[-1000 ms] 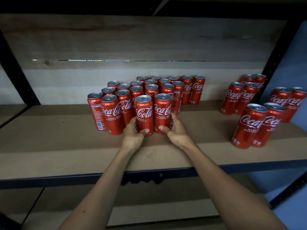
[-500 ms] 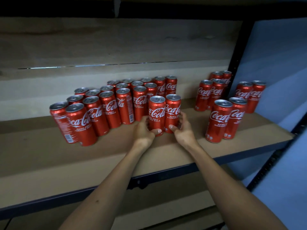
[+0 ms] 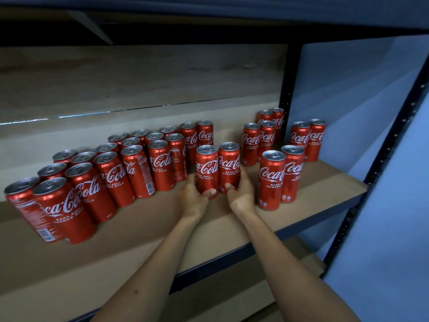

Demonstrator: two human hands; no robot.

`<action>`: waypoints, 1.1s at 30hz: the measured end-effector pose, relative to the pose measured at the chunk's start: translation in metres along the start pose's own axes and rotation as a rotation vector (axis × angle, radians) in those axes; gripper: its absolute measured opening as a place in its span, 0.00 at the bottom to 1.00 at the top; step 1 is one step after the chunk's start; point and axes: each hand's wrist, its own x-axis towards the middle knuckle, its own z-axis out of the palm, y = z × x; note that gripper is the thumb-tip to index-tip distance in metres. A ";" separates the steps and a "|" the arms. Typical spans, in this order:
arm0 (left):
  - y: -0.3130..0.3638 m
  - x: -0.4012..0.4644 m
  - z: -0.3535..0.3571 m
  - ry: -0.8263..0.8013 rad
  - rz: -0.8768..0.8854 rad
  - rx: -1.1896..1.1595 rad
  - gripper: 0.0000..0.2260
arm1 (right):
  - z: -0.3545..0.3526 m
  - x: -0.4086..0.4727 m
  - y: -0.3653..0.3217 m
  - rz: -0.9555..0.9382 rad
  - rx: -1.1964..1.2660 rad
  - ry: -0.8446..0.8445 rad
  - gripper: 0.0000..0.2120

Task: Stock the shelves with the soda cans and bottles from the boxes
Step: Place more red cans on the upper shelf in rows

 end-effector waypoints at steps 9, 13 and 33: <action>0.007 -0.007 -0.005 0.009 0.013 -0.015 0.30 | -0.003 0.000 0.004 0.030 0.083 -0.079 0.31; 0.006 -0.009 -0.007 0.022 0.016 0.019 0.31 | -0.002 0.002 0.005 0.045 0.145 -0.095 0.28; 0.011 -0.013 -0.013 -0.072 -0.044 -0.075 0.35 | -0.005 -0.002 -0.001 0.104 0.131 -0.084 0.26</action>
